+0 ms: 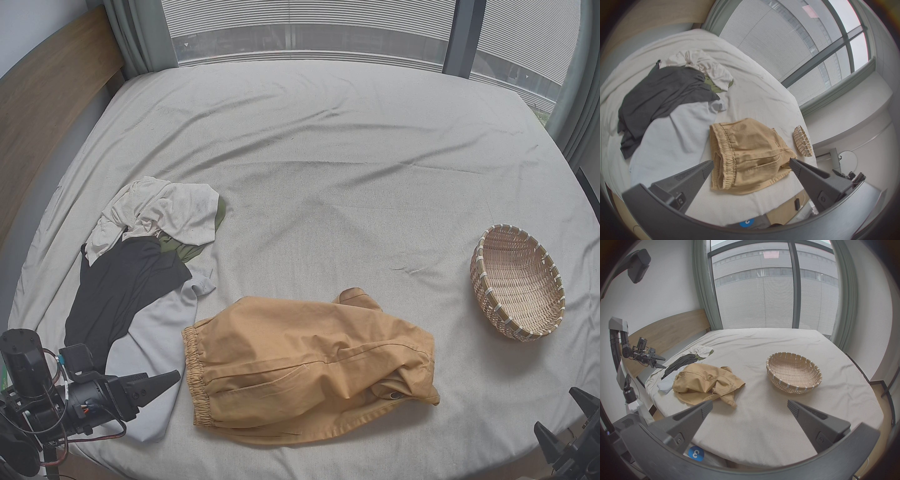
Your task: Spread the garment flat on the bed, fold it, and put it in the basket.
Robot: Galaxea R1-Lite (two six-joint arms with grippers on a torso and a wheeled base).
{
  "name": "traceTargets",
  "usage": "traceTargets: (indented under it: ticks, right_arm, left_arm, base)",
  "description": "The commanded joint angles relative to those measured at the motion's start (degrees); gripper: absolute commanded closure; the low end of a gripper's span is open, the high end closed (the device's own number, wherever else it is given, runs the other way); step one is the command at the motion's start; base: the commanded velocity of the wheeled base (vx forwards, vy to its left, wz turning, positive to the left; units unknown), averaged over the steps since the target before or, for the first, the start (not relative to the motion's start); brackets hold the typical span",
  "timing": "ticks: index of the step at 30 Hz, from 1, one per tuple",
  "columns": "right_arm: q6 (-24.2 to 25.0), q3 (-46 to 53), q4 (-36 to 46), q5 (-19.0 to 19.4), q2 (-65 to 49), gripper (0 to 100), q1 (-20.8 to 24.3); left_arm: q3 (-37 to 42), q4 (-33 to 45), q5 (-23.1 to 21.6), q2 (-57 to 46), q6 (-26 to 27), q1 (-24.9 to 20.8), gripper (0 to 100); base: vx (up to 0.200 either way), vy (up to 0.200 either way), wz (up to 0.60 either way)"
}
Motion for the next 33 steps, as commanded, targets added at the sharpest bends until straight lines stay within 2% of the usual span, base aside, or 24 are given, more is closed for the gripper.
traceTargets:
  ticks: [1,8,25,33]
  right_arm:
    - [-0.04,1.01,0.06,-0.02,2.2,0,0.57]
    - [0.05,1.01,-0.02,-0.02,3.43,0,0.83]
    - [0.05,1.01,-0.02,-0.02,3.87,0,1.27]
    - [0.13,1.01,-0.02,-0.02,3.87,0,1.27]
  left_arm:
    - [1.01,-0.02,-1.59,2.57,-0.95,0.03,0]
    - [0.84,-0.9,-2.64,8.9,-0.78,-0.23,0]
    - [0.48,-13.38,-3.08,22.26,-0.78,-1.46,0]
    - [0.31,-15.05,-2.99,26.39,-0.42,-2.34,0]
  base:
    - [0.0,0.0,0.0]
    - [0.0,0.0,0.0]
    - [0.0,0.0,0.0]
    - [0.0,0.0,0.0]
